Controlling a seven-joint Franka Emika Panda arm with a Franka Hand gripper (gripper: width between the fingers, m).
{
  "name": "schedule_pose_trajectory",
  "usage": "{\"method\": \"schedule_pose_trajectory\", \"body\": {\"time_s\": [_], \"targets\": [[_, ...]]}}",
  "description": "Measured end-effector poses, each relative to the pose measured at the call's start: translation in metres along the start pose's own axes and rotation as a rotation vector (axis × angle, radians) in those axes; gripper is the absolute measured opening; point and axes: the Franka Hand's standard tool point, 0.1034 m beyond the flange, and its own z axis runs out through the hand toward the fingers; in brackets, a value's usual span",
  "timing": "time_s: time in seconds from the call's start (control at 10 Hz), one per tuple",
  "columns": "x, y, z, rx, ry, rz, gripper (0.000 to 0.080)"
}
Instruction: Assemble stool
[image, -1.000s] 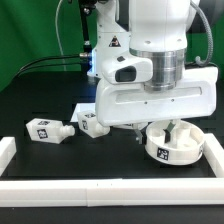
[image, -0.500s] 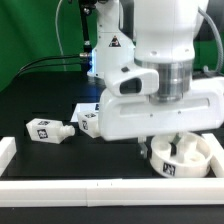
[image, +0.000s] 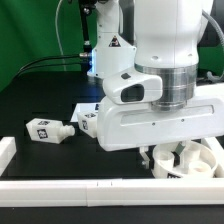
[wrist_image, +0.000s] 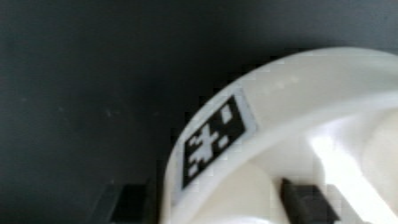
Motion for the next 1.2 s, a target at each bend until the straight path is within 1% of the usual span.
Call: {"method": "schedule_pose_trajectory", "body": {"time_s": [0.2,0.4,0.5,0.6,0.7,0.8,0.9,1.0,1.1,1.2], "targets": [[0.006,0.000,0.006,-0.005,0.002,0.018,0.0327],[0.011,0.001,0.007,-0.010,0.011,0.022,0.0327],[0.011,0.001,0.007,-0.010,0.010,0.022,0.0327],[0.011,0.001,0.007,-0.010,0.010,0.022,0.0402],[0.010,0.001,0.006,-0.009,0.007,0.022,0.0537],[0.009,0.000,-0.003,-0.007,-0.006,0.022,0.0626],[0.003,0.000,-0.014,-0.004,-0.018,0.017,0.0626],[-0.008,0.000,-0.023,-0.003,-0.019,-0.012,0.0643],[-0.027,-0.004,-0.034,-0.003,-0.016,-0.030,0.0643],[-0.039,-0.013,-0.039,-0.004,-0.008,-0.031,0.0648]]}}
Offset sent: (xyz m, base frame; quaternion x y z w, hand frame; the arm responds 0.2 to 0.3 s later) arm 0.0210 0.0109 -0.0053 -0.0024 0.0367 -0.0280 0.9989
